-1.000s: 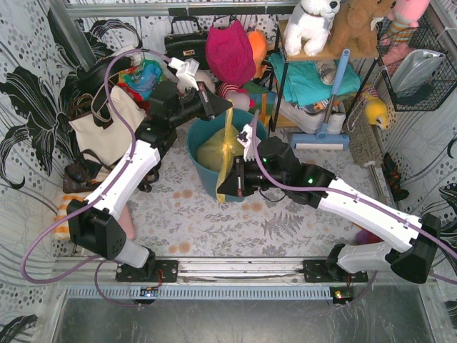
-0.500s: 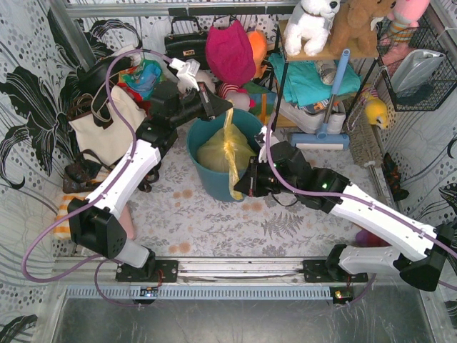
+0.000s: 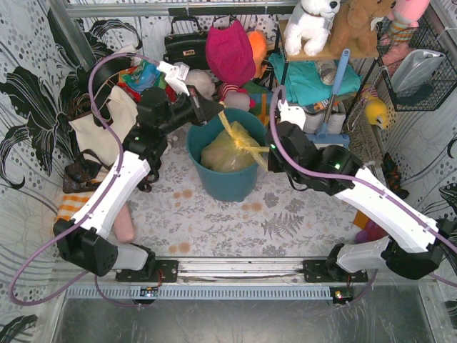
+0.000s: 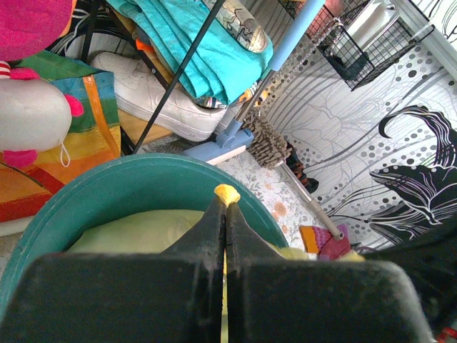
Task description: Tie the trash bag
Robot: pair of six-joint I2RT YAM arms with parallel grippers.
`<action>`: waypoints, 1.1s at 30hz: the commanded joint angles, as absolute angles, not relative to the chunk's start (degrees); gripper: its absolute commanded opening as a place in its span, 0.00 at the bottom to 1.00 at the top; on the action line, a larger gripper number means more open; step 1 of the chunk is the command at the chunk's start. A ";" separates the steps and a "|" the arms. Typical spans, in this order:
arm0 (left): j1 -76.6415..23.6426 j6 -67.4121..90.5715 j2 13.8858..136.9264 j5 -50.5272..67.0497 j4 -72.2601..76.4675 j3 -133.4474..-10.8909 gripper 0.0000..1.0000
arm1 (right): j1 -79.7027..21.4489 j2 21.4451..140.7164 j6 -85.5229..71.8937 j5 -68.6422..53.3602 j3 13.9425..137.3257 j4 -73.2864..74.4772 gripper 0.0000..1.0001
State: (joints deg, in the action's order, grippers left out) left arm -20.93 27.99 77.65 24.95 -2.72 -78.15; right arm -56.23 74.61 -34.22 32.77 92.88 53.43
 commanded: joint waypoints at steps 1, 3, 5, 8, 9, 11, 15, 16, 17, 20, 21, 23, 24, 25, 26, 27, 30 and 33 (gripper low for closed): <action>-20.71 25.91 74.38 22.89 -3.30 -76.47 0.00 | -56.38 77.07 -25.27 50.81 92.36 52.25 0.00; -20.69 25.12 73.22 22.14 -4.68 -76.15 0.00 | -56.30 77.12 -20.70 54.60 90.32 47.05 0.00; -20.72 24.22 72.02 19.65 -6.63 -75.84 0.00 | -56.26 77.10 -16.58 59.50 88.30 42.78 0.00; -20.74 23.02 69.19 15.32 -8.32 -74.66 0.00 | -54.78 76.03 -7.73 64.90 83.99 33.86 0.00; -20.74 22.70 68.32 13.74 -8.72 -74.08 0.00 | -54.08 75.22 -4.95 66.01 82.16 30.15 0.00; -20.70 22.12 67.07 10.92 -9.81 -72.98 0.00 | -52.48 73.31 -0.37 66.37 78.66 22.98 0.00; -20.73 21.30 65.66 5.15 -13.41 -72.02 0.00 | -48.77 69.63 6.37 66.44 71.98 10.92 0.00; -20.74 21.46 65.41 3.30 -14.65 -71.92 0.00 | -47.59 69.13 6.43 66.07 71.39 10.23 0.00; -20.70 21.46 65.21 1.70 -15.64 -71.89 0.00 | -46.57 68.82 5.92 65.54 71.22 10.66 0.00; -20.74 21.78 64.40 -0.91 -17.40 -71.55 0.00 | -43.87 68.30 5.00 64.40 71.10 11.86 0.00; -20.74 21.86 64.32 -1.42 -17.79 -71.54 0.00 | -43.45 68.29 5.05 64.60 71.25 12.14 0.00; -20.74 21.85 64.04 -2.26 -18.49 -71.67 0.00 | -42.73 68.09 5.86 65.01 71.51 11.86 0.00; -20.74 21.83 63.93 -2.83 -18.72 -71.79 0.00 | -42.44 67.94 6.53 65.26 71.66 11.19 0.00; -20.72 21.60 63.82 -3.62 -18.98 -72.06 0.00 | -42.26 67.69 7.71 65.51 71.85 10.02 0.00; -20.73 21.27 63.79 -4.55 -19.36 -72.56 0.00 | -42.00 67.47 9.08 65.64 72.16 8.57 0.00; -20.74 20.81 63.78 -5.57 -19.80 -73.42 0.00 | -41.87 67.35 10.91 65.73 72.73 7.03 0.00; -20.74 18.92 63.41 -8.37 -20.96 -76.40 0.00 | -41.75 67.85 15.92 66.00 76.08 3.36 0.00; -20.68 16.44 63.29 -13.13 -22.93 -79.52 0.00 | -41.75 68.73 18.35 65.56 79.45 2.40 0.00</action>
State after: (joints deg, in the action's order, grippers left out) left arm -22.26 22.63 65.78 1.48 -19.88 -74.48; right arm -44.42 70.15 10.55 57.25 73.58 6.74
